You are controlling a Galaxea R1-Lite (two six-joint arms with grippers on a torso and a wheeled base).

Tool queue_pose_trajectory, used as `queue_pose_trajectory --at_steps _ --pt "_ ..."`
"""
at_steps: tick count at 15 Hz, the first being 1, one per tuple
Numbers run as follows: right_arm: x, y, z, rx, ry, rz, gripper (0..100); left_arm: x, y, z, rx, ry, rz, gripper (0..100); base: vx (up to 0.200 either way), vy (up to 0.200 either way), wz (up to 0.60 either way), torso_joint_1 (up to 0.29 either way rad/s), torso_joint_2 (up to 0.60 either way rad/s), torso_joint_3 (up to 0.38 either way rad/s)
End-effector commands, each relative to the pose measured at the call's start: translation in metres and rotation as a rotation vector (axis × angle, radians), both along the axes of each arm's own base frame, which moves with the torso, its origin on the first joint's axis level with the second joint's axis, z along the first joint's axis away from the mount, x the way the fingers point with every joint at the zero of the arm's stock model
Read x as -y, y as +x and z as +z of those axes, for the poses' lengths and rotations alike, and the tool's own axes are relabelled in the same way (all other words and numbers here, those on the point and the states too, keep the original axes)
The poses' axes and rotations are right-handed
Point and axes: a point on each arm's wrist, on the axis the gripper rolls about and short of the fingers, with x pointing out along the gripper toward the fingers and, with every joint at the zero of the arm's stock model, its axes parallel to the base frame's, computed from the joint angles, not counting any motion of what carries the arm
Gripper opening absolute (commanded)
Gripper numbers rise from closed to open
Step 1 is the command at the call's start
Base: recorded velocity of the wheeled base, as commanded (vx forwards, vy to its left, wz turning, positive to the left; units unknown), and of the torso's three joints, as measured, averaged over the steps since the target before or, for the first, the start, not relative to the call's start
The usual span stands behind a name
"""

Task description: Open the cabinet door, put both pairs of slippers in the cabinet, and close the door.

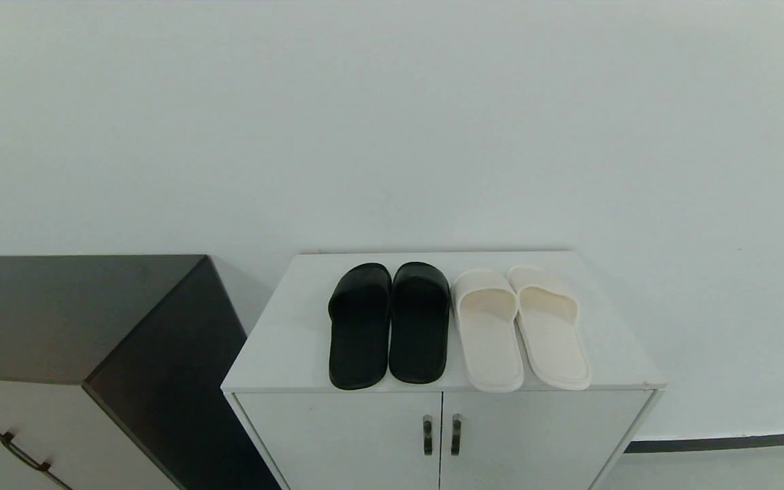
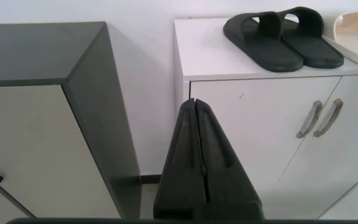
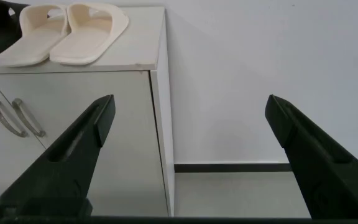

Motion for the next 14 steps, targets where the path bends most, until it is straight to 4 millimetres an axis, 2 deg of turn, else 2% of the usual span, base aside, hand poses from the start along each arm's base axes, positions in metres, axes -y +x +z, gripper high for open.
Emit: queue_pose_trajectory --at_steps 1,8,9,10,11,12,14 --pt "0.0 0.0 0.0 0.0 0.003 0.0 100 0.0 0.0 0.0 -0.001 0.0 0.0 0 0.0 0.0 0.0 0.0 0.0 0.0" --pt "0.0 0.0 0.0 0.004 -0.052 -0.014 100 0.0 0.0 0.0 -0.001 0.0 0.0 0 0.0 0.0 0.0 0.0 0.0 0.0" --pt "0.0 -0.004 0.023 0.087 0.004 -0.021 100 0.0 0.0 0.0 -0.001 0.0 0.0 0 0.0 0.0 0.0 0.0 0.0 0.0" --pt "0.001 -0.01 0.072 0.176 0.134 -0.01 100 0.0 0.0 0.0 -0.001 0.0 -0.001 0 0.0 0.0 0.0 0.0 0.0 0.0" --pt "0.0 -0.006 0.099 0.166 0.198 0.001 100 0.0 0.0 0.0 -0.001 0.0 -0.001 0 0.0 0.0 0.0 0.0 0.0 0.0" --pt "0.0 0.014 0.106 0.039 0.13 0.022 100 0.0 0.0 0.0 -0.001 0.0 -0.001 0 0.0 0.0 0.0 0.0 0.0 0.0" --pt "-0.003 0.049 0.091 -0.135 0.097 0.11 100 0.0 0.0 0.0 -0.001 0.0 0.0 0 0.0 0.0 0.0 0.0 0.0 0.0"
